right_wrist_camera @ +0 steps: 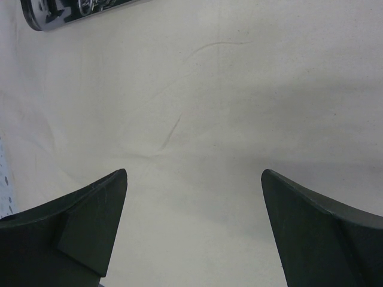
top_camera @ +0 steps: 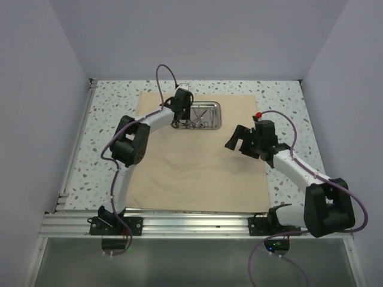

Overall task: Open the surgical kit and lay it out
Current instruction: Pick up the medical item from the container.

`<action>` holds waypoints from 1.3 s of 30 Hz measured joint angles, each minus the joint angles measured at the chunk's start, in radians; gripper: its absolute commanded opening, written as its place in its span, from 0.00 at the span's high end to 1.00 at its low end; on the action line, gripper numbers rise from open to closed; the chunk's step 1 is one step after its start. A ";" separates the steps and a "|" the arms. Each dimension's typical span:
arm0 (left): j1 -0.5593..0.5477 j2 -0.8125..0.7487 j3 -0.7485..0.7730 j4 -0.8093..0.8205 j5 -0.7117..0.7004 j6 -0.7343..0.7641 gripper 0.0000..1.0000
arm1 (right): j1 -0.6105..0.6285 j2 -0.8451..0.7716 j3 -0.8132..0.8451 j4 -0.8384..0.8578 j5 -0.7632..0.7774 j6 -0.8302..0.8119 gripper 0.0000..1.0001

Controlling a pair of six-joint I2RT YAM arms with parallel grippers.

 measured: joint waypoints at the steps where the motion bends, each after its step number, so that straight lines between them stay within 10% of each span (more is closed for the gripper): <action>1: 0.002 0.010 0.013 0.002 0.008 -0.003 0.60 | 0.000 0.000 0.000 0.000 0.000 0.000 0.02; 11: 0.029 0.046 0.058 0.025 0.031 0.006 1.00 | 0.000 0.000 0.000 0.000 0.000 0.000 0.02; 39: -0.002 -0.352 -0.267 -0.052 -0.008 0.007 1.00 | 0.009 0.034 0.001 0.001 0.000 0.000 0.02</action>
